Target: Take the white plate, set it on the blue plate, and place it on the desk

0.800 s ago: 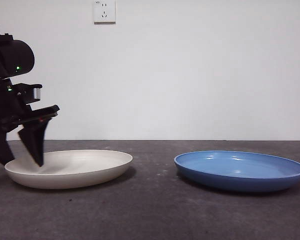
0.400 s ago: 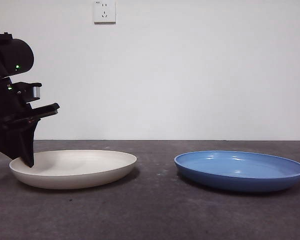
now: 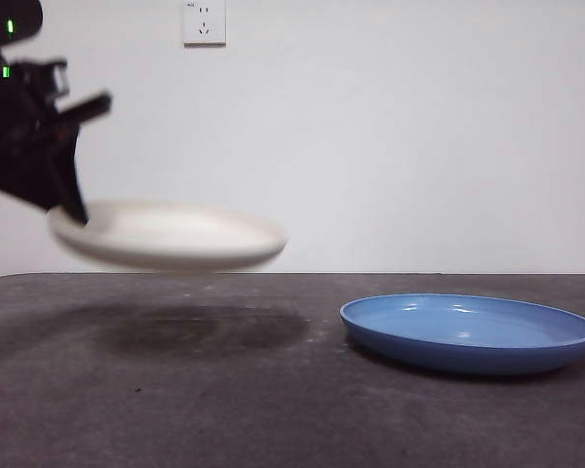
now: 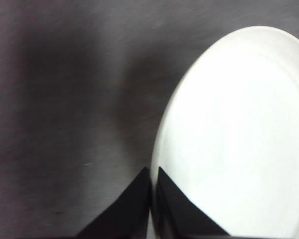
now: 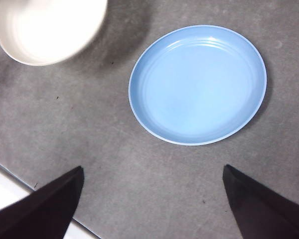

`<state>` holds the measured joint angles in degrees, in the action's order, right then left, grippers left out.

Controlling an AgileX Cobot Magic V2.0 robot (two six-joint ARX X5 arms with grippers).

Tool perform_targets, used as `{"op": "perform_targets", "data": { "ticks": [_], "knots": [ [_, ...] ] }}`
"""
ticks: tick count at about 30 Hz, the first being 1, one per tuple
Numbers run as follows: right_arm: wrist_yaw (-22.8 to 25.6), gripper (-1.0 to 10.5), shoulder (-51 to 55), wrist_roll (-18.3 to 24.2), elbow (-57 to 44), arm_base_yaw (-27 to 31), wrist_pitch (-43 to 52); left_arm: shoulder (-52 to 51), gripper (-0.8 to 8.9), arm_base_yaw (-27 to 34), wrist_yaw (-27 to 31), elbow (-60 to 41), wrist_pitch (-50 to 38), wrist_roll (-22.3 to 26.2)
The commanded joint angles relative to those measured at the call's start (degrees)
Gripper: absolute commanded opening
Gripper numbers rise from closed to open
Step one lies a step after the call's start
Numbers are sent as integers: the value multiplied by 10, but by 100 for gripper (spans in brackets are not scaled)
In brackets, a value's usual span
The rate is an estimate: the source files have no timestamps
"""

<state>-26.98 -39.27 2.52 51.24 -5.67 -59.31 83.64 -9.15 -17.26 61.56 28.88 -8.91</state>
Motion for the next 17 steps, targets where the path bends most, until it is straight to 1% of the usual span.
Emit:
{"op": "perform_targets", "data": {
  "ticks": [1,3,9,13,17],
  "knots": [
    [0,448,-3,-14,11,-2,6,-15,8,-21,-9,19,-2,-29],
    [0,448,-3,-21,11,-2,7,-20,8,-39,-9,27,-2,-37],
    [0,448,-3,-34,24,-2,10,-6,9,-119,-7,72,-17,-64],
    [1,448,-3,-40,56,-2,9,36,9,-169,-1,124,-17,-73],
    [1,448,-3,-40,94,-2,-2,94,9,-205,-1,176,-17,-82]
  ]
}}
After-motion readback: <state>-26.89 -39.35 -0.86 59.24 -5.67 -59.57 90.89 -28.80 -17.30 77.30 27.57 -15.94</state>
